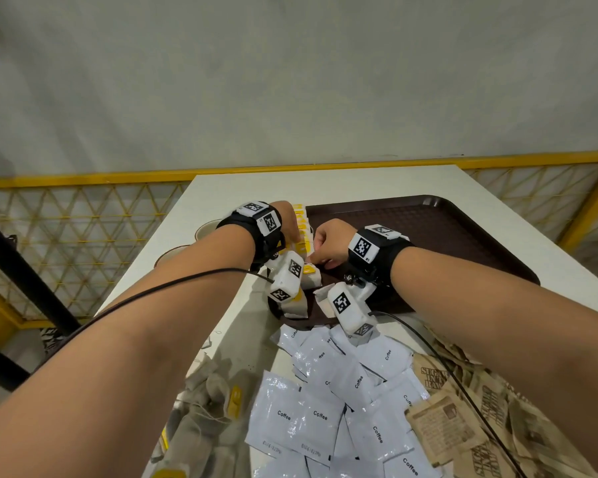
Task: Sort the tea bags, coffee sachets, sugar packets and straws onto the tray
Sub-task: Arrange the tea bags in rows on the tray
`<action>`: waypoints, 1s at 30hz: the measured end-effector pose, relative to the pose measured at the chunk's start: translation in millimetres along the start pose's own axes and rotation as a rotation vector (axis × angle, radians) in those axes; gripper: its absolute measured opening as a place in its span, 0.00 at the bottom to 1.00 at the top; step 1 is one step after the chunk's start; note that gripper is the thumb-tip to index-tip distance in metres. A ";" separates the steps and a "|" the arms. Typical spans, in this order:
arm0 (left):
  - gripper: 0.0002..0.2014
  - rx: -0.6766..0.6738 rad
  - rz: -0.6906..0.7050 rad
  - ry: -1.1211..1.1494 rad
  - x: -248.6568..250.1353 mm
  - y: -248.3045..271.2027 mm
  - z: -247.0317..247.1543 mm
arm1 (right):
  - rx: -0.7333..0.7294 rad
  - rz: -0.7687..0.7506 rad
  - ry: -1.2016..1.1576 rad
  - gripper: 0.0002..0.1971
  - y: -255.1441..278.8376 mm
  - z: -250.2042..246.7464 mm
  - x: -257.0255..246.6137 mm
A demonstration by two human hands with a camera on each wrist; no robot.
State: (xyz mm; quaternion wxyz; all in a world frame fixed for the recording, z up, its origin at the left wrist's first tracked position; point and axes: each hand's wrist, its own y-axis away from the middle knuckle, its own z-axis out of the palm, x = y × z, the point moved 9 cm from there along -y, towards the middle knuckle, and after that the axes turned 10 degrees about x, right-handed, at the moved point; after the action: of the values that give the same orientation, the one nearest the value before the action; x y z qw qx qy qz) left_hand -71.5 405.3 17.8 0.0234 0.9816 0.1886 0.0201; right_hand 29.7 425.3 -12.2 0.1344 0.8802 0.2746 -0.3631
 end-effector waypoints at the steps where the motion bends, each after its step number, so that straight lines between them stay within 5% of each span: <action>1: 0.22 -0.006 0.002 -0.019 -0.2 -1.0 1.5 | -0.008 -0.009 0.017 0.15 -1.1 0.9 -0.8; 11: 0.06 -0.027 0.113 0.194 0.4 26.3 -21.3 | -0.160 -0.016 0.148 0.11 12.7 -1.2 -0.2; 14: 0.11 -0.079 0.167 0.098 8.1 37.4 -7.5 | -0.255 0.021 0.161 0.09 31.0 -7.1 3.3; 20: 0.19 -0.088 0.184 -0.005 27.3 49.8 1.7 | -0.363 0.017 0.309 0.23 56.1 -1.5 9.1; 30: 0.17 -0.153 0.310 -0.071 36.0 66.5 1.4 | -0.367 -0.050 0.344 0.10 63.1 8.3 9.5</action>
State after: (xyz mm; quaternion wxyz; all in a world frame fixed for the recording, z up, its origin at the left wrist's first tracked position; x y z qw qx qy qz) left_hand -13.5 356.8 21.1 0.1013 0.9943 0.0321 0.0028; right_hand 67.2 374.1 -22.4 0.2343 0.8829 0.3763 -0.1550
